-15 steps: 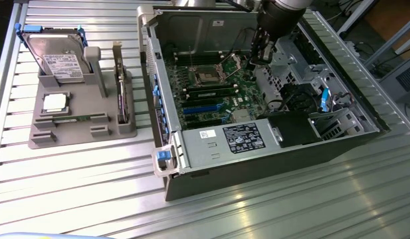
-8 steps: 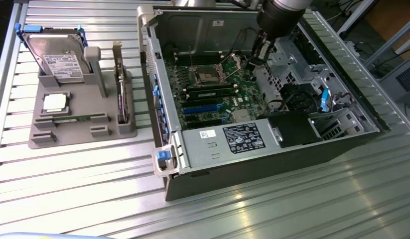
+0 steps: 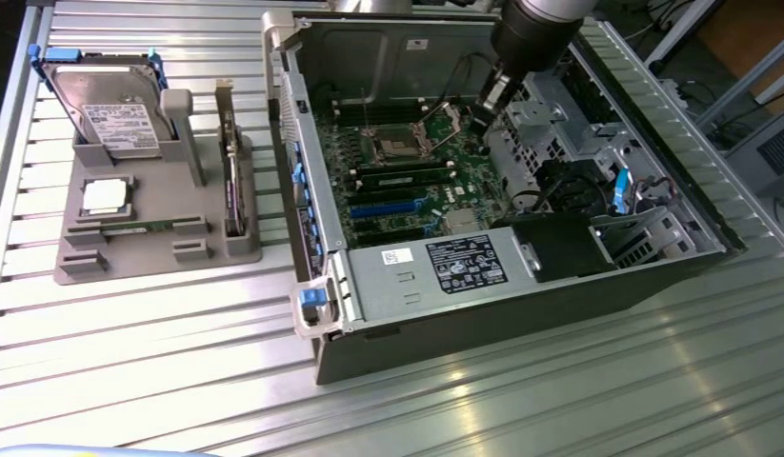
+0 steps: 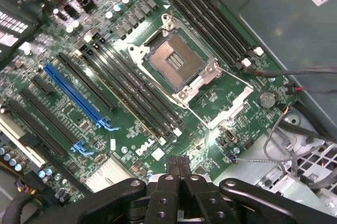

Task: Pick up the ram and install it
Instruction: 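Press down the ram until it locks into place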

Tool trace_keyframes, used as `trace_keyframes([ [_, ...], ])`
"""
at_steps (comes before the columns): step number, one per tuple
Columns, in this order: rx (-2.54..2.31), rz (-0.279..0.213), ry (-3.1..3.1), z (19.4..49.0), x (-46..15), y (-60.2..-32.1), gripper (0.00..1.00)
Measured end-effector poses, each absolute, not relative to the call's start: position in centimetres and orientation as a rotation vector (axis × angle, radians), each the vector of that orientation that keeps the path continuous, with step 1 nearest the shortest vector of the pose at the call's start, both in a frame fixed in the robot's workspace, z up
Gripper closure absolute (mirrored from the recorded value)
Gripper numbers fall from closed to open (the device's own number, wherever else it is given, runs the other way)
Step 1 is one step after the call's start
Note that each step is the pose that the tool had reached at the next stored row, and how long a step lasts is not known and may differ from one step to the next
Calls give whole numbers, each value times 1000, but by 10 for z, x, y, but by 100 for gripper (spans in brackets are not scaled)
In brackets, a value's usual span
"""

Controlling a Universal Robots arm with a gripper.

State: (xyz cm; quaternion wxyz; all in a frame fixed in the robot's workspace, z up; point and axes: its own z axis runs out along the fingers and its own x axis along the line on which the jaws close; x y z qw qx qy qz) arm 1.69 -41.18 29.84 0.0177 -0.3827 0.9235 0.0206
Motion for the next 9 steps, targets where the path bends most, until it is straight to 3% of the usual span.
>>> trace_keyframes([
  [9, -836, 57, 2986, 296, 17, -412, 90],
])
